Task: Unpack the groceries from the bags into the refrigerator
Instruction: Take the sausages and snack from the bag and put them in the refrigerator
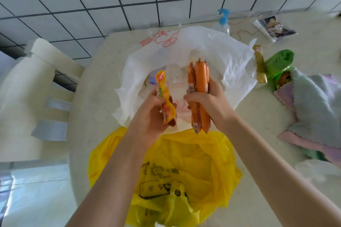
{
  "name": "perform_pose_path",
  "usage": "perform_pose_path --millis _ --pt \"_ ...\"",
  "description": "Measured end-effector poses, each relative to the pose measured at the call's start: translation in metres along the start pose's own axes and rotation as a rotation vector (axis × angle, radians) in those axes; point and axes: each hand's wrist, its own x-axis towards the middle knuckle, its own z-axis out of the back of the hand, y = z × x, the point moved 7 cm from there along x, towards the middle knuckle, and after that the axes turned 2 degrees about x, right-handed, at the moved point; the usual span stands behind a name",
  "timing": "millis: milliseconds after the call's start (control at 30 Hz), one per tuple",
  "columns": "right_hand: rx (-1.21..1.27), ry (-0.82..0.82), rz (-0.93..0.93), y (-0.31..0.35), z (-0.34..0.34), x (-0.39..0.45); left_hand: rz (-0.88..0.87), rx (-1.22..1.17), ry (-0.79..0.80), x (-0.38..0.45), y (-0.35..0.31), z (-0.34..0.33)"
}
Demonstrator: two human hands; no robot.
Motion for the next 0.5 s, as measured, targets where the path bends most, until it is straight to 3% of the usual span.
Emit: perform_pose_path --millis 133,333,500 --pt "0.061 -0.05 -0.08 -0.018 -0.014 -0.066 0.059 -0.073 0.078 -0.051 0.022 0.013" --pt "0.047 -0.092 -0.117 -0.048 -0.048 -0.149 0.114 -0.142 -0.042 -0.13 0.048 0.028" --pt "0.073 -0.13 -0.112 -0.063 -0.08 -0.211 0.113 -0.08 -0.032 -0.183 0.061 0.049"
